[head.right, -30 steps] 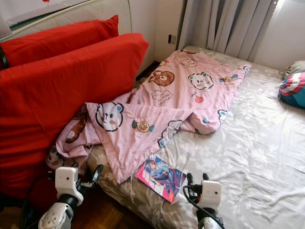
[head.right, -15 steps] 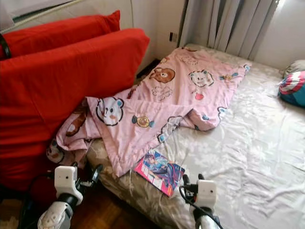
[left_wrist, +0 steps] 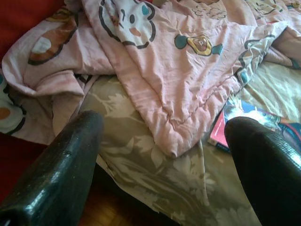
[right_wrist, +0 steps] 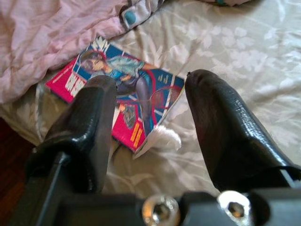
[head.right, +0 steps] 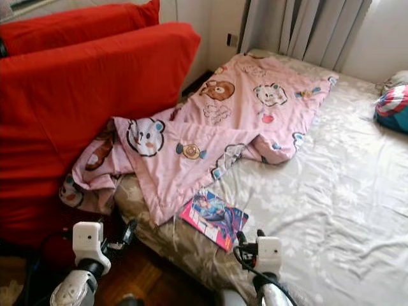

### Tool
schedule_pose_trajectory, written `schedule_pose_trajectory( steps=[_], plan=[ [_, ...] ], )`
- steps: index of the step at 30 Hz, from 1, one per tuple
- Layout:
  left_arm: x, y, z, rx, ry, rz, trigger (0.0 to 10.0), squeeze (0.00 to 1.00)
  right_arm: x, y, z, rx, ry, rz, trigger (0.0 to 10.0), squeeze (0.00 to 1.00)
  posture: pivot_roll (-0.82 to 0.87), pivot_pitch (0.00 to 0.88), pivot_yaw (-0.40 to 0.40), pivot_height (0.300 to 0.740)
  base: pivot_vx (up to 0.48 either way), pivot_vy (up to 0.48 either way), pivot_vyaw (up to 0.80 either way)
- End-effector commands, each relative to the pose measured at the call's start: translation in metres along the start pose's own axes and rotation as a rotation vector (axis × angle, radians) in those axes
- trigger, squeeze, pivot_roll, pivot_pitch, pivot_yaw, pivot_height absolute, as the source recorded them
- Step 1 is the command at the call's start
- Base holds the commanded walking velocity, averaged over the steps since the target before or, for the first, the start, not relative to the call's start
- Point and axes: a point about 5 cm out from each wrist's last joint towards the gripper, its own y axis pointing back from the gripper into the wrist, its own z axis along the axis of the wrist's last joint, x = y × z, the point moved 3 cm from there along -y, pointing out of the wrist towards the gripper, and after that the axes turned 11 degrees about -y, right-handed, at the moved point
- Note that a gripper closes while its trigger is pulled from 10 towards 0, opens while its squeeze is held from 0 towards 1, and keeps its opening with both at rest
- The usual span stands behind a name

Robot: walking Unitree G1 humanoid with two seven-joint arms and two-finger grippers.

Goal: Clean up the room

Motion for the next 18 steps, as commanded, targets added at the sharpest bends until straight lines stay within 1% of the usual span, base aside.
schedule_pose_trajectory(
  steps=[1,11,16,18],
  plan=[
    [-0.004,0.002,-0.001,0.011,0.001,-0.012,10.0,0.00,-0.004,0.003,-0.005,0.015,-0.010,-0.010,10.0,0.00,-0.08,0.152,-0.051,0.640,0.000,0.000,0.00],
    [-0.003,0.002,0.002,0.005,-0.010,-0.016,10.0,0.00,0.004,0.000,-0.008,0.032,-0.040,0.022,10.0,0.00,-0.07,0.152,-0.048,0.640,0.000,0.000,0.00],
    [-0.005,0.000,0.004,0.001,-0.012,-0.023,10.0,0.00,0.006,-0.001,-0.008,0.036,-0.039,0.034,10.0,0.00,-0.06,0.151,-0.049,0.640,0.000,0.000,0.00],
    [-0.007,-0.004,0.008,-0.008,-0.010,-0.034,10.0,0.00,0.007,-0.002,-0.010,0.051,-0.044,0.047,10.0,0.00,-0.06,0.153,-0.050,0.640,0.000,0.000,0.00]
  ],
)
